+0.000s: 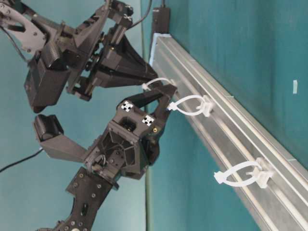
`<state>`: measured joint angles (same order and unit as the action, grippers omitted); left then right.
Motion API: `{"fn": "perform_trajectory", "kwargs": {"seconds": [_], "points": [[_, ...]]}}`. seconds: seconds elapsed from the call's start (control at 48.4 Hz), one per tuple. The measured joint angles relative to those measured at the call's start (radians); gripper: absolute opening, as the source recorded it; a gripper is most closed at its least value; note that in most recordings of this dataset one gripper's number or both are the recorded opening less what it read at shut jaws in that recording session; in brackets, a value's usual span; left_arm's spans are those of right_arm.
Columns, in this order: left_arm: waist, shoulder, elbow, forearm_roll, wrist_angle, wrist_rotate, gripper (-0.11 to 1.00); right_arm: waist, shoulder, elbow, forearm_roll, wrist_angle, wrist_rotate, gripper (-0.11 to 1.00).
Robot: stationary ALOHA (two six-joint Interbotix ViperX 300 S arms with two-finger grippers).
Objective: Pass the USB cable through three rings with both arms.
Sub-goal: 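Bring the left gripper to the plug tip beyond the first ring, then grasp the plug with the left gripper and release the right gripper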
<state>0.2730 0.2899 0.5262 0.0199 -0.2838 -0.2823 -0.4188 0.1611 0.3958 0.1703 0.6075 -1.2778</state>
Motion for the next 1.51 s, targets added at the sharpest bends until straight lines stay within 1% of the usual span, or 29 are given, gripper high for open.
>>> {"fn": "perform_trajectory", "kwargs": {"seconds": [0.206,0.372,0.578,0.826,0.97,1.053,1.177,1.342,1.507], "points": [[0.000,0.002,-0.011,0.000,0.015,0.038,0.90,0.002,0.002,0.000,0.000,0.000,0.000,0.10],[0.000,0.003,-0.018,0.000,0.049,0.040,0.89,0.003,0.000,0.002,0.000,0.002,0.000,0.10],[0.000,0.003,-0.020,0.000,0.051,0.041,0.83,0.003,-0.002,0.006,0.000,0.002,0.000,0.10],[-0.002,-0.003,0.000,0.000,0.015,0.054,0.82,0.003,-0.003,0.014,0.000,0.000,0.000,0.10],[-0.006,-0.012,0.021,0.000,-0.017,0.074,0.82,0.003,-0.005,0.020,0.000,-0.002,0.000,0.10],[-0.008,-0.017,0.025,0.000,-0.025,0.089,0.81,0.003,-0.006,0.020,0.006,-0.003,0.000,0.10],[-0.008,-0.026,0.026,0.000,-0.028,0.107,0.81,0.003,-0.006,0.021,0.029,-0.012,0.000,0.10],[-0.009,-0.031,0.025,0.000,-0.028,0.107,0.81,0.003,-0.005,0.020,0.057,-0.021,0.000,0.10],[-0.015,-0.035,0.026,0.000,-0.028,0.106,0.81,0.000,-0.006,0.021,0.063,-0.023,0.000,0.10]]}}
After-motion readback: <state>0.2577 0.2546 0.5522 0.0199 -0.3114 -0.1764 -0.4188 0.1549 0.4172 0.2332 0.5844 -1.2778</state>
